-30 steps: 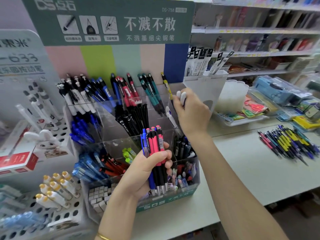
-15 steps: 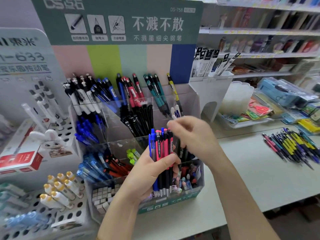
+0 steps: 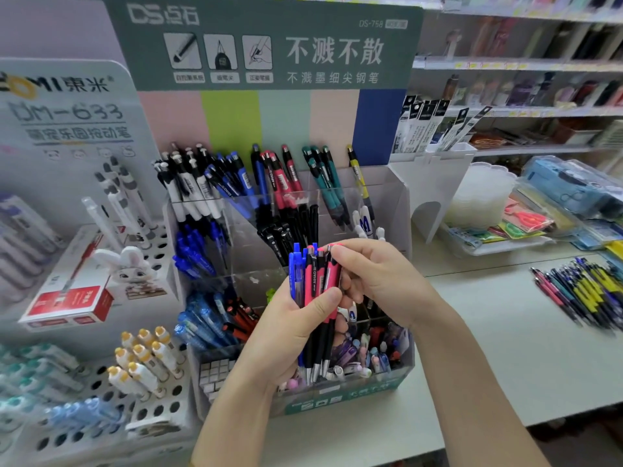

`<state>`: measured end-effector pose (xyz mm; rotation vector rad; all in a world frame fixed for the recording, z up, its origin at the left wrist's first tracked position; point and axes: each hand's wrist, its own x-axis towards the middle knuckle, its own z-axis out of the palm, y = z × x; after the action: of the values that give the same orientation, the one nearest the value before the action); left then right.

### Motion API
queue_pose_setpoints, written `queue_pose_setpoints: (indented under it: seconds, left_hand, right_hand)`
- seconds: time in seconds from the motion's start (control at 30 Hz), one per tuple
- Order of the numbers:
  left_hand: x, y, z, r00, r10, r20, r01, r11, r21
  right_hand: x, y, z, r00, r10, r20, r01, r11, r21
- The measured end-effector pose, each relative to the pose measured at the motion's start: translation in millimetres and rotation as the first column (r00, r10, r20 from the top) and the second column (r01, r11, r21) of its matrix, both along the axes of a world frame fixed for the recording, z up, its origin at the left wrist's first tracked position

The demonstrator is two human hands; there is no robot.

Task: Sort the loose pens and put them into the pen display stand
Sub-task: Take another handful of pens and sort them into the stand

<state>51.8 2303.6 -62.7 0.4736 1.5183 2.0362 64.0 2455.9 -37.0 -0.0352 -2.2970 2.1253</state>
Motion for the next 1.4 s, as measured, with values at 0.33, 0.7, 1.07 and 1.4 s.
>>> queue_pose_setpoints:
  seconds: [0.33,0.7,1.07,1.4]
  left_hand:
    - [-4,-8,8,0.995,0.094,-0.039,-0.095,0.995,-0.013]
    - [-22,-16,21,0.991,0.131,-0.019,-0.131,0.991,-0.022]
    - [-50,-31,44,0.962,0.267,-0.056,-0.269,0.963,-0.017]
    - [-56,-37,48,0.990,0.135,-0.030,-0.131,0.985,0.109]
  right_hand:
    - [-4,-6,7,0.999,0.045,-0.020,-0.042,0.994,0.105]
    - [-28,-9,27,0.992,-0.055,-0.110,0.068,0.991,0.119]
    - [-82,-20,79,0.550,-0.296,-0.781,0.651,0.737,0.180]
    - [-122,-34,54,0.501,-0.002,-0.866,0.831,0.281,0.480]
